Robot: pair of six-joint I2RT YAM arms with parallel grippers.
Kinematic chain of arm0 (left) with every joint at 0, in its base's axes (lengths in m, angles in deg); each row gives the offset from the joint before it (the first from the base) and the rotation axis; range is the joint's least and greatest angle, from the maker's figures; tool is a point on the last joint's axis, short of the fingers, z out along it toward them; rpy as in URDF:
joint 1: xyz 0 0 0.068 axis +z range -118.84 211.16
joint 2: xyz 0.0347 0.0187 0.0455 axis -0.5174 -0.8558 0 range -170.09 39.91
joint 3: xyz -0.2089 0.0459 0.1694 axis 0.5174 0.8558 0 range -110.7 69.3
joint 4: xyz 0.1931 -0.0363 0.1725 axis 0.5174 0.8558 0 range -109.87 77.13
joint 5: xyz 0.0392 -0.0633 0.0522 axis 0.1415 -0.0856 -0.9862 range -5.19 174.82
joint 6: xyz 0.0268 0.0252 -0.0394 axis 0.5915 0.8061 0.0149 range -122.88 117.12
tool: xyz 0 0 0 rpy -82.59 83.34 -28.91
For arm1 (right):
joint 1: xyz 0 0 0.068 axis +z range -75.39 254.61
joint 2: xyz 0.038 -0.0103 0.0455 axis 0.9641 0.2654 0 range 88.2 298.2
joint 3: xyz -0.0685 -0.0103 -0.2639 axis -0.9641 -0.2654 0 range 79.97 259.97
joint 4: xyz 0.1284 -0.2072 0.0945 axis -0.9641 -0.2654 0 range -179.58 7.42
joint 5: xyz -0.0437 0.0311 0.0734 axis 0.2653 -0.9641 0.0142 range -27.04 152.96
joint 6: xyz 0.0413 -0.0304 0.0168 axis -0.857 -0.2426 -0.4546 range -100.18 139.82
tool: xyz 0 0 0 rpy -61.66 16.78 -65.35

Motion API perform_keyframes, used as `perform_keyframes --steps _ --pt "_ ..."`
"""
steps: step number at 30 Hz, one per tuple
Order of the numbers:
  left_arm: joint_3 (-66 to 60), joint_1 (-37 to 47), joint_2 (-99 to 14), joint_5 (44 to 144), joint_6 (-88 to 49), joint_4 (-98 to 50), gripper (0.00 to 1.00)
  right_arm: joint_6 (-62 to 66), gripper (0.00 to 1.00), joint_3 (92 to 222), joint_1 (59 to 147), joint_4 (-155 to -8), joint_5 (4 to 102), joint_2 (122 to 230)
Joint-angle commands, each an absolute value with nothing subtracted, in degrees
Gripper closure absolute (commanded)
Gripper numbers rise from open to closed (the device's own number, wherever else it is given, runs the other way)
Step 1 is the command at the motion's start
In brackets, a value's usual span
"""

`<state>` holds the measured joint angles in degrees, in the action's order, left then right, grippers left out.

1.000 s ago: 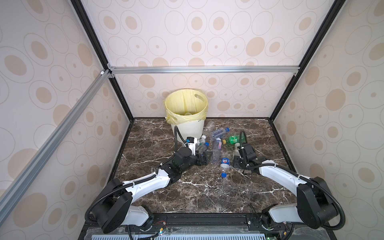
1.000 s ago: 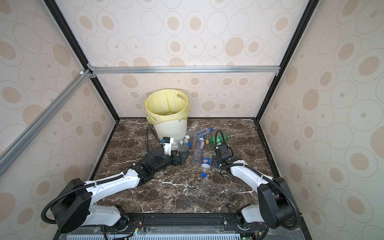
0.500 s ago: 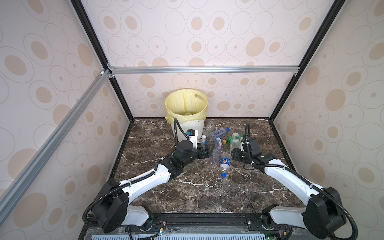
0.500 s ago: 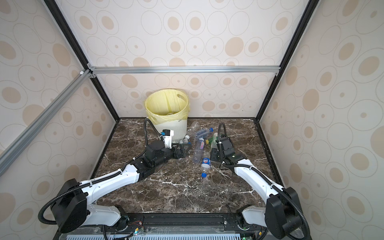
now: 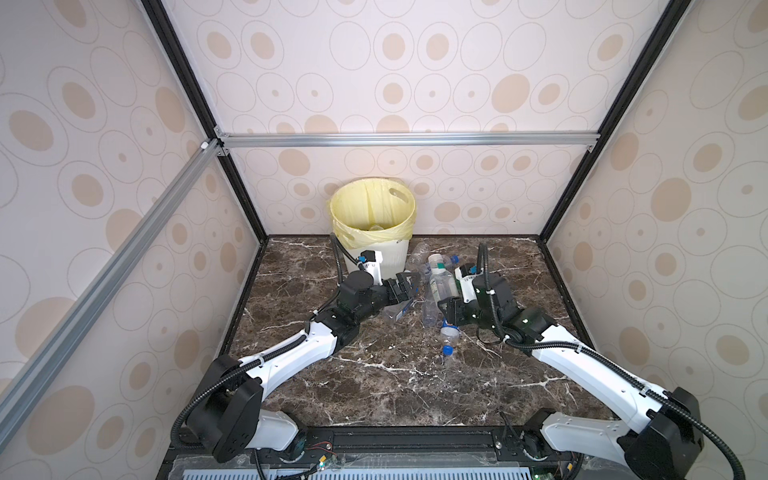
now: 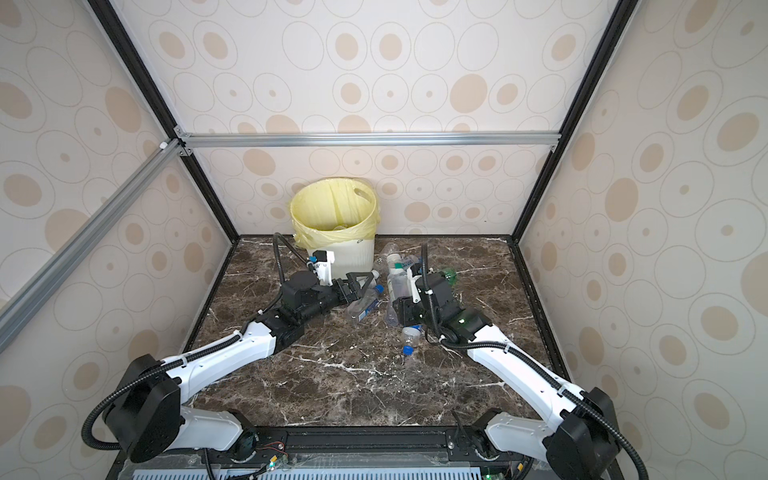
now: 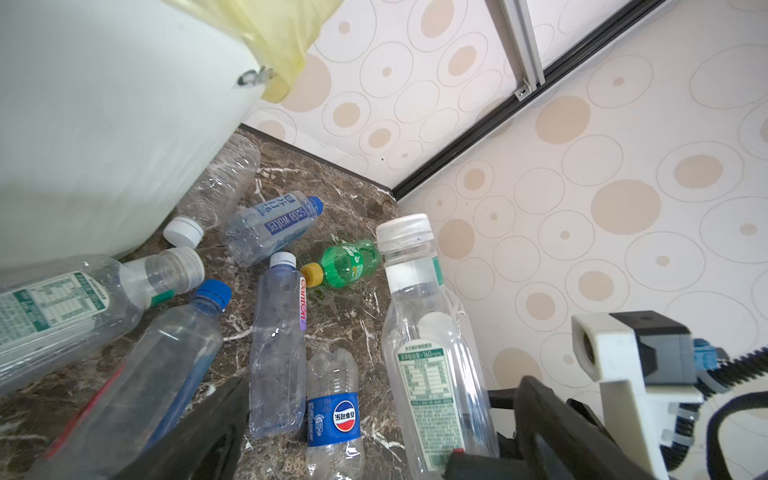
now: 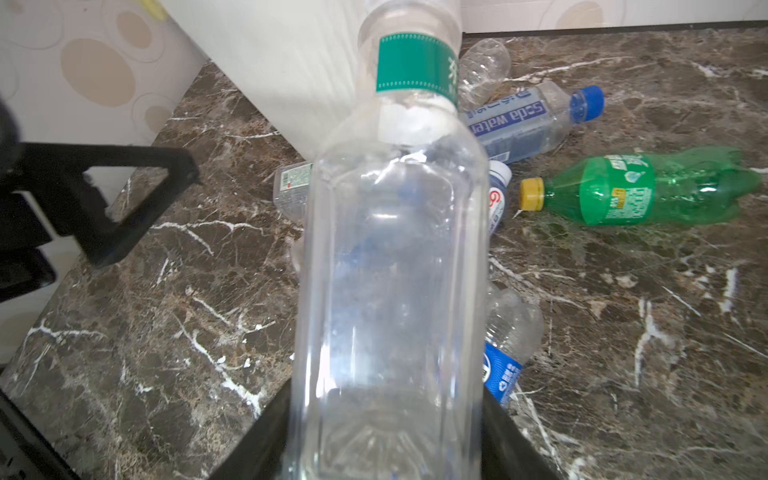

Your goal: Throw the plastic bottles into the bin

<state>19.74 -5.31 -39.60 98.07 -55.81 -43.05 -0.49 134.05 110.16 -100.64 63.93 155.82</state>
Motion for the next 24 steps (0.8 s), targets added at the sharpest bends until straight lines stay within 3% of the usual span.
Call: perform_keyframes --steps 1,10,24 --pt "19.4 -5.0 -40.9 102.8 -59.0 -49.0 0.01 1.9 0.61 134.4 112.1 -97.2 63.2 155.4" --pt "19.8 -5.1 -44.3 108.4 -63.4 -55.9 0.1 1.7 0.61 134.2 114.0 -94.0 62.5 155.7" --pt "19.6 -5.1 -46.6 109.1 -65.8 -57.8 0.17 1.1 0.61 132.3 116.0 -89.9 62.1 156.9"
